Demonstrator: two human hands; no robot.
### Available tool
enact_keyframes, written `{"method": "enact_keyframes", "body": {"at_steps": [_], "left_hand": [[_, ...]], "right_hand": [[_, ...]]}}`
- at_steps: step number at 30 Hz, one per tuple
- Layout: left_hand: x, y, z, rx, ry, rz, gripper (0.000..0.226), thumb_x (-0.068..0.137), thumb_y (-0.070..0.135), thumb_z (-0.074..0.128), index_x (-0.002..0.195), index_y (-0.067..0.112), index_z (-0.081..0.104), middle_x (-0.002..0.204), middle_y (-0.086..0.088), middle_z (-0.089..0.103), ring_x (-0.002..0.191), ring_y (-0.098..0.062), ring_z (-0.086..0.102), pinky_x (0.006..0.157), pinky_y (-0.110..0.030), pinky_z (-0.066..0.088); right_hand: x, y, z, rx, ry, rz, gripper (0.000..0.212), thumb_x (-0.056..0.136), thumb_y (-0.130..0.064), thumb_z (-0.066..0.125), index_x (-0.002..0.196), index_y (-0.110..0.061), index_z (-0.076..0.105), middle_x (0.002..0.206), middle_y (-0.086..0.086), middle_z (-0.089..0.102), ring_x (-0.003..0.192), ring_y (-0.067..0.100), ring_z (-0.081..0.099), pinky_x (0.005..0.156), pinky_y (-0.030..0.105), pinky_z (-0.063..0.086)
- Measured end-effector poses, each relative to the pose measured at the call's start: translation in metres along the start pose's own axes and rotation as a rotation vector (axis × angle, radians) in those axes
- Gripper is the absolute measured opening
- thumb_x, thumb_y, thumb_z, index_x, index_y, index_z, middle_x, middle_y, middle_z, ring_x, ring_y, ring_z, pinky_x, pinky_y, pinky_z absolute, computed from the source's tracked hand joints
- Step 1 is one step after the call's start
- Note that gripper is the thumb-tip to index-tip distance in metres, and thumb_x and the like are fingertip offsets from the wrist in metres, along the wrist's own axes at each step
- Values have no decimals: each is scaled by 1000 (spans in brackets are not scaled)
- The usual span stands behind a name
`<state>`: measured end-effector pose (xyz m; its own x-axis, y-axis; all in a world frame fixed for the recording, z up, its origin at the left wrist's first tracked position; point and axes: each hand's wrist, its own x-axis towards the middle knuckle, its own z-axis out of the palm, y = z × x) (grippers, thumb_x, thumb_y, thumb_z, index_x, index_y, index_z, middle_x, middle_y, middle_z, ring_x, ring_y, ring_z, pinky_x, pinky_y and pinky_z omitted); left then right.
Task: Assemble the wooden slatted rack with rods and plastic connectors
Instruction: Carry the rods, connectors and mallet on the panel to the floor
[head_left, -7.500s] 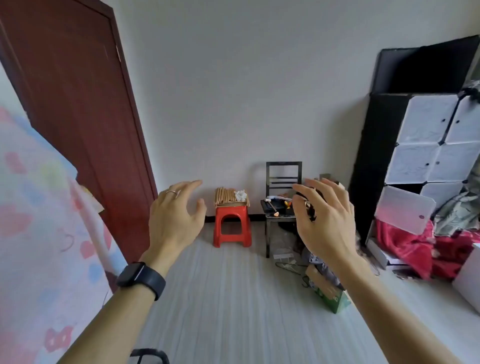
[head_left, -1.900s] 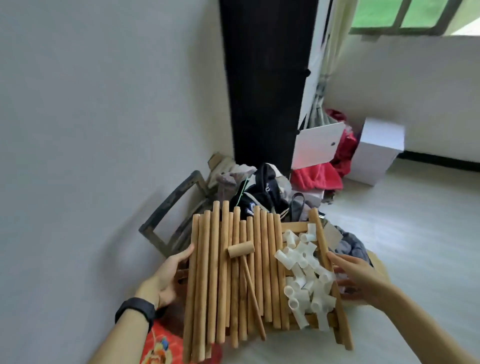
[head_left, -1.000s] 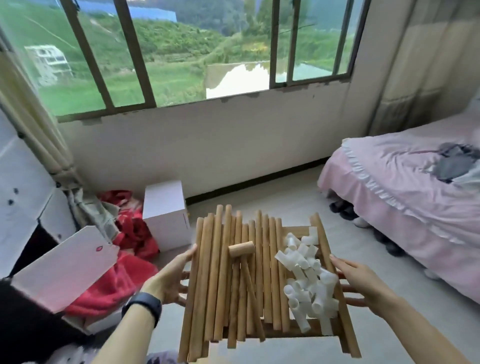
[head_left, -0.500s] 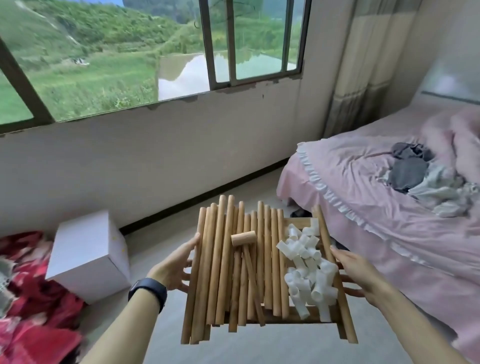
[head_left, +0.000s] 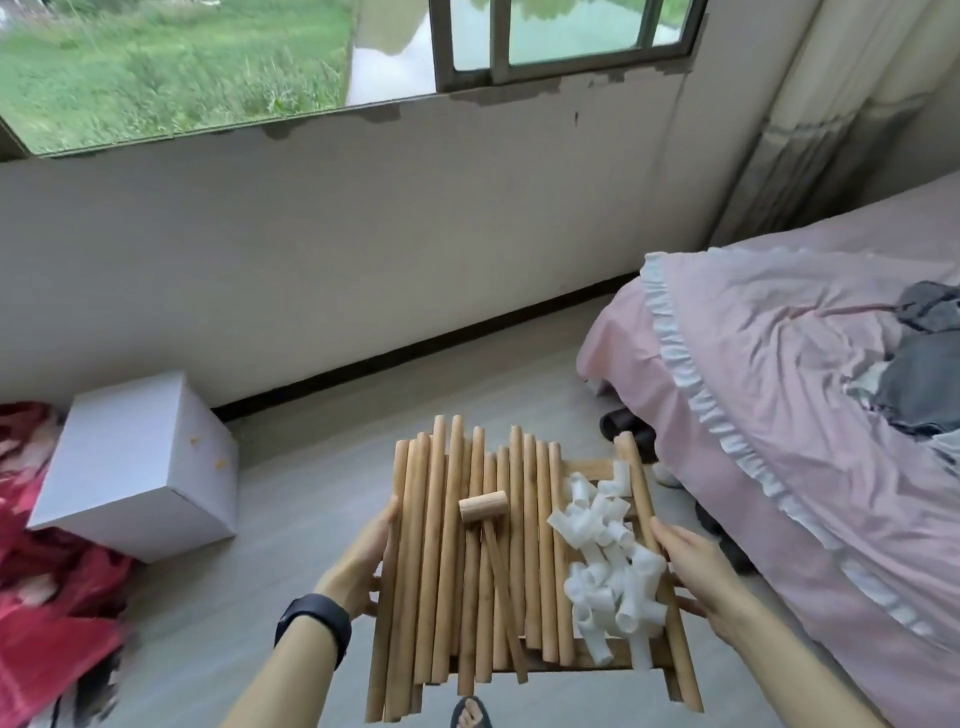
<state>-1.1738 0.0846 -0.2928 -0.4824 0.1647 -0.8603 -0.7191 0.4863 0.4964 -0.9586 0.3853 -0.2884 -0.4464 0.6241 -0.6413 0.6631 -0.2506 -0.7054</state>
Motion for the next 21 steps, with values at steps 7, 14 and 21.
{"method": "enact_keyframes", "body": {"at_steps": [7, 14, 21], "left_hand": [[124, -20, 50, -97, 107, 0, 43, 105, 58, 29, 106, 27, 59, 95, -1, 63, 87, -13, 60, 68, -32, 46], [247, -123, 97, -144, 191, -92, 43, 106, 54, 30, 121, 23, 57, 103, -2, 63, 86, -13, 58, 88, -37, 43], [372, -286, 131, -171, 266, -243, 59, 98, 68, 36, 128, 24, 61, 124, -5, 64, 107, -24, 60, 102, -43, 45]], "right_hand": [[139, 67, 40, -11, -43, 162, 28, 104, -44, 50, 115, -28, 70, 110, -1, 73, 103, 20, 65, 74, 37, 53], [263, 211, 71, -70, -80, 294, 37, 102, -48, 51, 129, -29, 67, 119, -1, 73, 109, 22, 66, 89, 41, 55], [338, 354, 106, -159, -218, 346, 25, 103, -45, 50, 115, -36, 69, 107, -10, 73, 99, 14, 67, 70, 33, 51]]}}
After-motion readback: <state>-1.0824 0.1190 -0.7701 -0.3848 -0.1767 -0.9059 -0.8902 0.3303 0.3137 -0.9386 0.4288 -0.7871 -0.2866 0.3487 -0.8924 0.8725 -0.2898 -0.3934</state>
